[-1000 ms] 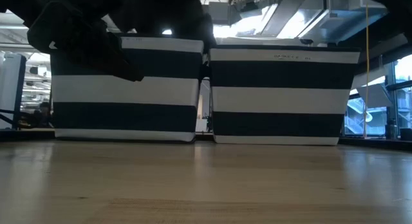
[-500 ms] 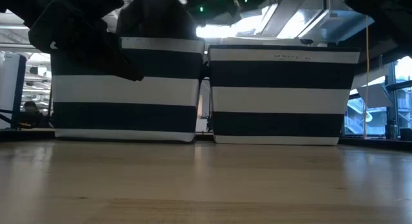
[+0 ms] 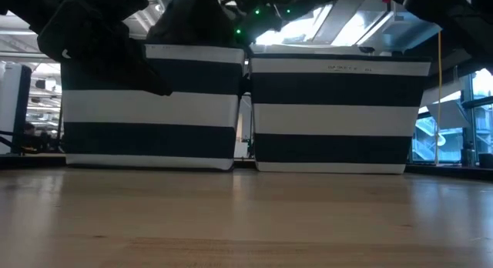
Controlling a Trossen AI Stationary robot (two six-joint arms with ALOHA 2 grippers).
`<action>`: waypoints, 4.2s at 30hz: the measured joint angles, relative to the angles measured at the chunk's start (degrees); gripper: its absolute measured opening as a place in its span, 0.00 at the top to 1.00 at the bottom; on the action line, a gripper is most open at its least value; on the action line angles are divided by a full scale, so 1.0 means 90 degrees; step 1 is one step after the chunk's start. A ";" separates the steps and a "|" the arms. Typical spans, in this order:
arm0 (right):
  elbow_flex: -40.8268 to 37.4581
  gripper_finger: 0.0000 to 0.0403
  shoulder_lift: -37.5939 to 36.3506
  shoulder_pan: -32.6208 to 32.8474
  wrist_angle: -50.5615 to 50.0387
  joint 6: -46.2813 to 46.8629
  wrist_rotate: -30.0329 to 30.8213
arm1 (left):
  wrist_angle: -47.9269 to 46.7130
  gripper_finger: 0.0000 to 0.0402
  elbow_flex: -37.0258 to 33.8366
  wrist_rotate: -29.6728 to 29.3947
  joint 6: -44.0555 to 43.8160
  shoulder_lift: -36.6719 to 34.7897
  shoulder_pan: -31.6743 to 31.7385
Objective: Sort clothes
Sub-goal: Put the dark gray shorts into the right blue laundry basket
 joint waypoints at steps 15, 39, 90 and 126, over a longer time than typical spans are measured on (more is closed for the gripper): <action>-0.0002 0.88 0.0030 -0.0150 0.0248 0.0315 0.0158 | -0.0010 0.54 0.0000 -0.0024 -0.0021 0.0001 0.0000; 0.1780 0.88 -0.2081 -0.0150 -0.0522 -0.1577 0.1120 | 0.0128 0.54 0.0005 -0.0027 -0.0075 0.0306 0.0000; -0.3163 0.52 -0.1937 -0.1682 -0.3801 0.0505 0.1375 | 0.0117 0.54 0.0005 -0.0024 -0.0594 0.0306 -0.0002; -0.5657 0.48 -0.2926 -0.2275 0.0503 0.1534 0.0864 | 0.0085 0.54 0.0005 -0.0024 -0.0720 0.0306 0.0126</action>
